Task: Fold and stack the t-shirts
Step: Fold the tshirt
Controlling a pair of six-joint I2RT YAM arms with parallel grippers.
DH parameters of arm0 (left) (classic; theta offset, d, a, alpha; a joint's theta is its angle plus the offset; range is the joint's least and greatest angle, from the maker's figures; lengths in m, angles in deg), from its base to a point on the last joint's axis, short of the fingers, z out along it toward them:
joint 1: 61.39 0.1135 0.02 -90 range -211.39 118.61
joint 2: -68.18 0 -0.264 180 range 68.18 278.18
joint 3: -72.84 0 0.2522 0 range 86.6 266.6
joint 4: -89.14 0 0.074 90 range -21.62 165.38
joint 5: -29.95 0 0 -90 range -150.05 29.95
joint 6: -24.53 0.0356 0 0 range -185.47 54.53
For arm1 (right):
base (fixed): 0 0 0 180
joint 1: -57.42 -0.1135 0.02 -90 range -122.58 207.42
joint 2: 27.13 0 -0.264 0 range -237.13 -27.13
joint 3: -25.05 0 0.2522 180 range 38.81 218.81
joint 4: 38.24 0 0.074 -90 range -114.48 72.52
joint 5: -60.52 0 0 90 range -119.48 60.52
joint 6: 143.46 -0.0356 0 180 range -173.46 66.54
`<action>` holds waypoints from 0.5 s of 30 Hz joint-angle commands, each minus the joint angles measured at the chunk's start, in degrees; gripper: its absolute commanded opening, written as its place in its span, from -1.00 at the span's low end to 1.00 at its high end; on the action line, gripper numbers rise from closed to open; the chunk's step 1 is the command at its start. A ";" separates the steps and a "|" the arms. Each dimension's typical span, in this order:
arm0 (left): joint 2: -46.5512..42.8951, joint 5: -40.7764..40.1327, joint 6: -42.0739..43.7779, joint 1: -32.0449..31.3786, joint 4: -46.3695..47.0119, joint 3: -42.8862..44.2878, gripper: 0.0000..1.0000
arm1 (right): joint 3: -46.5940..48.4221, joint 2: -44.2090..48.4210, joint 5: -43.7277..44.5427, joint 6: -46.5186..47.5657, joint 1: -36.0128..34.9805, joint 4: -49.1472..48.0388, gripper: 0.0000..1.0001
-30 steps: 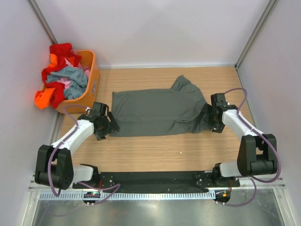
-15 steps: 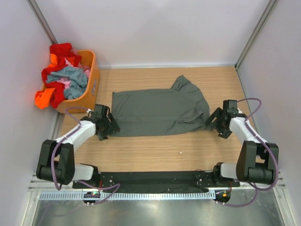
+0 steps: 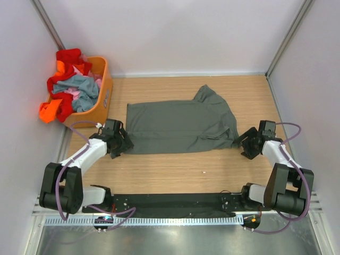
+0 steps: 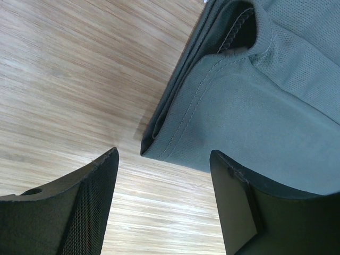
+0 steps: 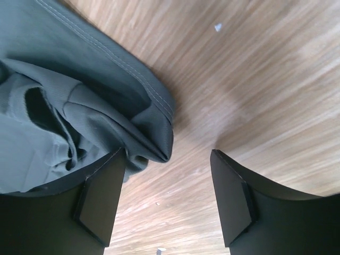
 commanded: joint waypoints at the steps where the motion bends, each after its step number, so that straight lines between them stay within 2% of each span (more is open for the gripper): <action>1: 0.40 -1.07 -0.42 0.12 2.50 -0.47 0.40 | -0.03 0.09 -2.61 -1.50 1.88 -3.86 0.40; 8: -0.13 -1.33 -0.34 0.04 2.86 -1.09 0.37 | -1.53 1.33 -4.98 -2.29 7.86 -6.31 0.23; 15: 0.84 -1.24 -0.60 0.04 3.82 -1.62 0.35 | -5.30 -2.54 -9.99 -3.26 7.61 -11.59 -0.17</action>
